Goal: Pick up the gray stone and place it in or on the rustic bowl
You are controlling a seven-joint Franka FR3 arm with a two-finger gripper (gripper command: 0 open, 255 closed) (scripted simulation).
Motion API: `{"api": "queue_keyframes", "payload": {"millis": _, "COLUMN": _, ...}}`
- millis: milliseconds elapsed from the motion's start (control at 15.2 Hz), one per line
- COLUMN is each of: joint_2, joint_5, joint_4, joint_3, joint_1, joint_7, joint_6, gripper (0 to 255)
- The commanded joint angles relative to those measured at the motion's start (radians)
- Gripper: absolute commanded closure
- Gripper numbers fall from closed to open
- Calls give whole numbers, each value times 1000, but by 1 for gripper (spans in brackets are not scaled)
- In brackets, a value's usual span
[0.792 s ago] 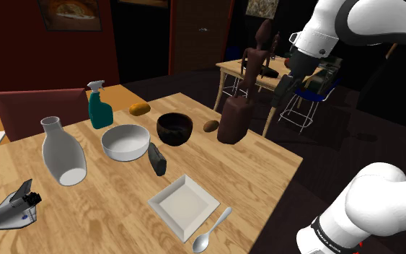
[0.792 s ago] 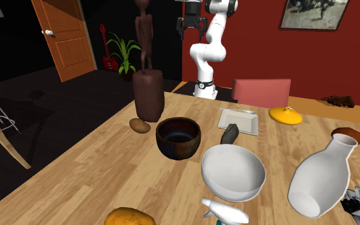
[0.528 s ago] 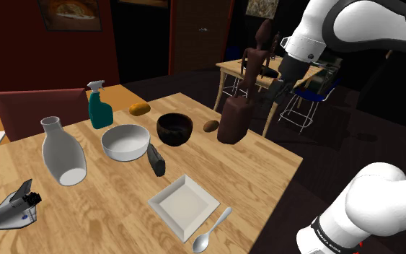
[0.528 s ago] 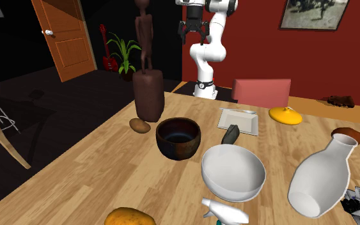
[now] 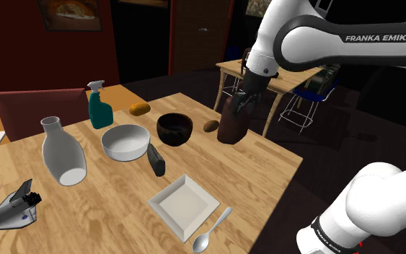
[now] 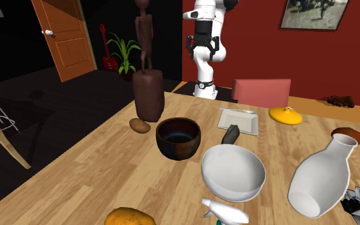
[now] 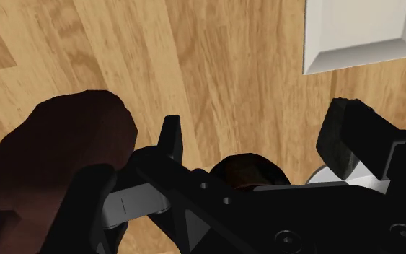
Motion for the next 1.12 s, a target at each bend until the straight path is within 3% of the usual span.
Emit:
{"api": "queue_keyframes", "payload": {"millis": 0, "joint_2": 58, "joint_5": 4, "joint_4": 10, "joint_3": 33, "joint_1": 1, "joint_7": 45, "joint_6": 43, "gripper": 0}}
{"api": "queue_keyframes", "payload": {"millis": 462, "joint_2": 311, "joint_5": -32, "joint_4": 121, "joint_3": 140, "joint_1": -2, "joint_7": 211, "joint_6": 158, "gripper": 0}}
{"api": "queue_keyframes", "payload": {"millis": 1056, "joint_2": 683, "joint_5": -180, "joint_4": 359, "joint_3": 212, "joint_1": 38, "joint_7": 448, "joint_6": 232, "gripper": 0}}
